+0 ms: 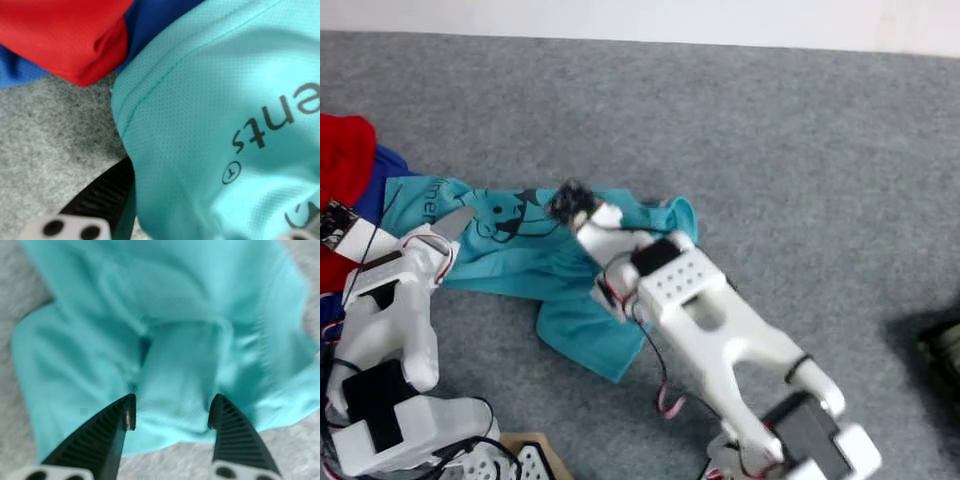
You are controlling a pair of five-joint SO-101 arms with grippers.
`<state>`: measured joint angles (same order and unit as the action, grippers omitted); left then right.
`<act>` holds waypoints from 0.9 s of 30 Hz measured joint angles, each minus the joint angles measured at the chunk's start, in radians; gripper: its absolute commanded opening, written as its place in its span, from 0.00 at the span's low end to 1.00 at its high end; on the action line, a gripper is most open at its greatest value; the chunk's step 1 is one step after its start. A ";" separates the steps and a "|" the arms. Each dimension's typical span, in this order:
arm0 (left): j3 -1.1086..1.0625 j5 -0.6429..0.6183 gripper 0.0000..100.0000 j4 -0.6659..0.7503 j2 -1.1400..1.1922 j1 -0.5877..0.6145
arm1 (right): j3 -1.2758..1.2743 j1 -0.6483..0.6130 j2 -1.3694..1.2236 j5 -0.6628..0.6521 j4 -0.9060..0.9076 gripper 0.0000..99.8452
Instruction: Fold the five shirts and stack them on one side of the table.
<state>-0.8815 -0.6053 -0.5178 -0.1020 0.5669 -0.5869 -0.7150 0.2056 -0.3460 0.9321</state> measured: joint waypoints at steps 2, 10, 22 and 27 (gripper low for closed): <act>0.000 0.000 0.51 0.000 0.000 0.000 | -0.058 -0.018 0.058 0.000 0.000 0.23; 0.000 0.000 0.51 0.000 -0.006 -0.006 | -0.203 -0.020 0.164 0.028 -0.112 0.23; 0.216 0.000 0.00 -0.463 -0.382 -0.256 | -0.290 -0.020 0.170 0.054 -0.199 0.10; 0.336 0.006 0.03 -0.577 -0.384 -0.273 | -0.290 -0.020 0.170 0.054 -0.199 0.09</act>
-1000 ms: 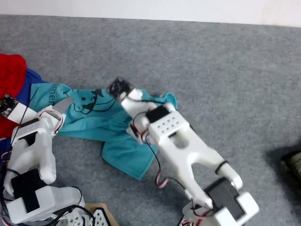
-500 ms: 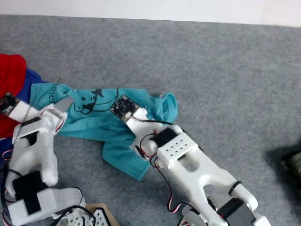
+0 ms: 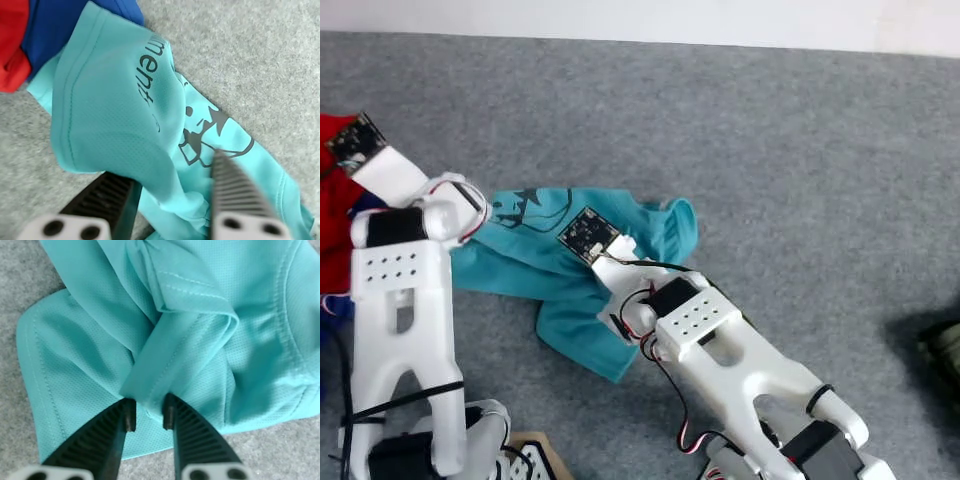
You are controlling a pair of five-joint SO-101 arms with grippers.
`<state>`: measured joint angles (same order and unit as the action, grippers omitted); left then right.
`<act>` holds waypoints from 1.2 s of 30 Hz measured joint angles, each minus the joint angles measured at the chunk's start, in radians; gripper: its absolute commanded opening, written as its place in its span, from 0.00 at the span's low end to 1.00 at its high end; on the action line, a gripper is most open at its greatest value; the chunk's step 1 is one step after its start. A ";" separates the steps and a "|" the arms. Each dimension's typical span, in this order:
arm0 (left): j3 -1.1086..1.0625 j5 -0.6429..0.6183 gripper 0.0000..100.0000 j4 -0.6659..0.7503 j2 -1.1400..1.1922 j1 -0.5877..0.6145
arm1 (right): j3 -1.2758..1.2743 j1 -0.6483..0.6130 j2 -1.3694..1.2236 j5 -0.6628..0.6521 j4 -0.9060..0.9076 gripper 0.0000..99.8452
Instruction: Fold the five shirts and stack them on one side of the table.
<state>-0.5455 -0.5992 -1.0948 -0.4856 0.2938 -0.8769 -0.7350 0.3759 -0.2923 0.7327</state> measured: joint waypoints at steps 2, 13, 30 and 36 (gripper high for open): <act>0.034 0.037 0.01 -0.040 0.029 0.003 | 0.000 0.000 0.000 0.000 0.000 0.09; 0.051 0.350 0.01 0.035 0.341 0.338 | 0.000 0.000 0.000 0.000 0.000 0.09; 0.037 0.548 0.01 0.120 0.381 0.203 | 0.000 0.000 0.104 0.124 0.000 0.27; 0.009 0.548 0.01 0.127 0.381 0.187 | -0.002 0.034 0.184 0.144 -0.003 0.27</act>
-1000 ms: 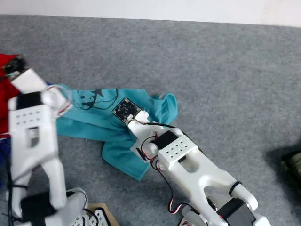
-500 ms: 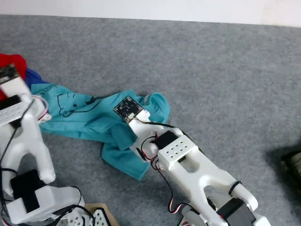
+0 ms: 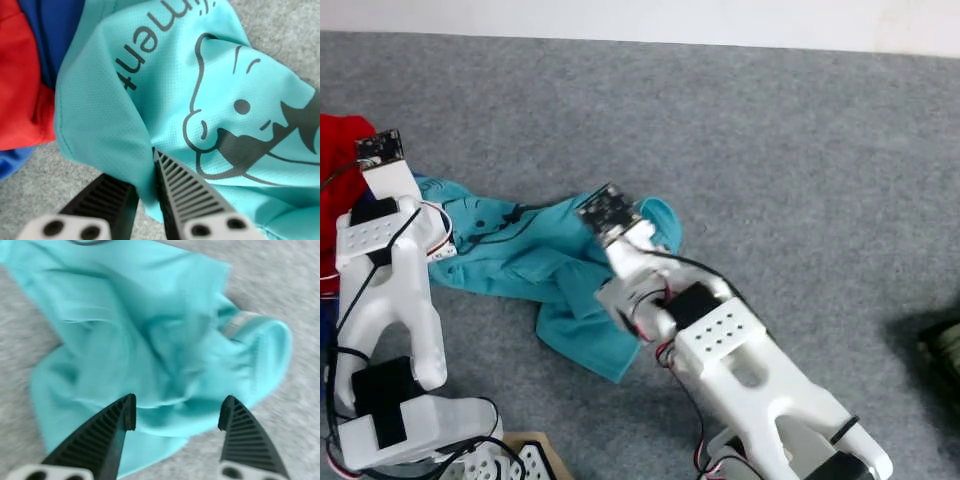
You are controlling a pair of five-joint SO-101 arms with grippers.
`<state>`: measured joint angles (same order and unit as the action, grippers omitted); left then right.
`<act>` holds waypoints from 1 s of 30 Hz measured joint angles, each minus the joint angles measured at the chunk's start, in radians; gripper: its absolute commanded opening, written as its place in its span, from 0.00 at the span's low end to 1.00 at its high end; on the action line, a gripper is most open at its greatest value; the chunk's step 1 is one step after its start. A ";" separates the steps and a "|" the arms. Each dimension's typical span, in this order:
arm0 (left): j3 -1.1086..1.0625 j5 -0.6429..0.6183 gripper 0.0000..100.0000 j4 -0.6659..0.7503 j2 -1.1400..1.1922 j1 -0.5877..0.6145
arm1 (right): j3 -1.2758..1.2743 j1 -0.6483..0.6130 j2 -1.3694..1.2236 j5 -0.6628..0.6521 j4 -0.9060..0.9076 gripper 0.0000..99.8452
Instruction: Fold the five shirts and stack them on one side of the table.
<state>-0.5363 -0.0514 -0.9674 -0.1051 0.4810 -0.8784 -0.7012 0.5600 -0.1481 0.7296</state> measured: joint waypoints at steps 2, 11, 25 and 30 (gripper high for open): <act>-0.018 0.000 0.01 0.020 0.000 0.000 | 0.000 0.046 -0.011 0.000 -0.014 0.27; -0.163 0.000 0.01 0.209 0.000 -0.064 | 0.051 0.097 -0.193 0.084 -0.086 0.27; -0.285 -0.115 0.01 0.434 0.000 -0.110 | 0.155 0.097 -0.376 0.092 -0.095 0.13; -0.285 -0.117 0.01 0.434 0.000 -0.110 | 0.181 0.097 -0.408 0.092 -0.095 0.13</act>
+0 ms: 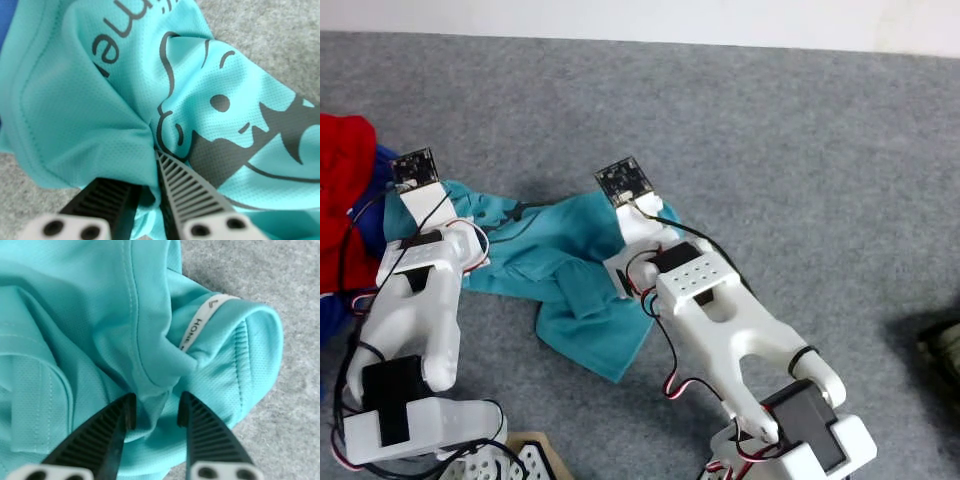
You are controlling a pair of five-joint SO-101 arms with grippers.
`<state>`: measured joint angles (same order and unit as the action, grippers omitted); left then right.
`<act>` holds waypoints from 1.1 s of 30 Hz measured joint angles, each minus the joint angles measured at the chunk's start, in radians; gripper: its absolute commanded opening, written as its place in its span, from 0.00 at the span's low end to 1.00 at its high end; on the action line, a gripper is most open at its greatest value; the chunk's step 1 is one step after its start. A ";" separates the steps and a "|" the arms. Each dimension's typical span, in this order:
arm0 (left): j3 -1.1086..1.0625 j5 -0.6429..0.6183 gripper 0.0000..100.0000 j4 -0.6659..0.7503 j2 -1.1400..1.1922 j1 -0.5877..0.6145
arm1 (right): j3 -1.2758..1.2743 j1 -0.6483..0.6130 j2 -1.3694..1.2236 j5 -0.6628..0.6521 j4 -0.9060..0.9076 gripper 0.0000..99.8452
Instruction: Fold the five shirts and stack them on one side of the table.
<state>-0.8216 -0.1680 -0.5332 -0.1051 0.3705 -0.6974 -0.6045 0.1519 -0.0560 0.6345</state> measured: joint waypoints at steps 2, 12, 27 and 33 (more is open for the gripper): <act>0.000 0.000 0.01 0.000 0.000 0.000 | 0.002 0.000 0.000 0.000 0.000 0.13; 0.000 0.000 0.01 0.000 0.000 0.000 | 0.002 0.046 0.000 0.000 0.000 0.01; 0.000 0.000 0.01 0.000 0.000 0.000 | 0.157 0.209 -0.008 0.003 0.117 0.01; -0.003 0.000 0.01 0.000 0.000 0.000 | 0.166 0.236 -0.008 0.003 0.121 0.01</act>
<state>-0.8247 -0.1680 -0.5332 -0.1051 0.3705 -0.5317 -0.3682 0.1442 -0.0529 0.7557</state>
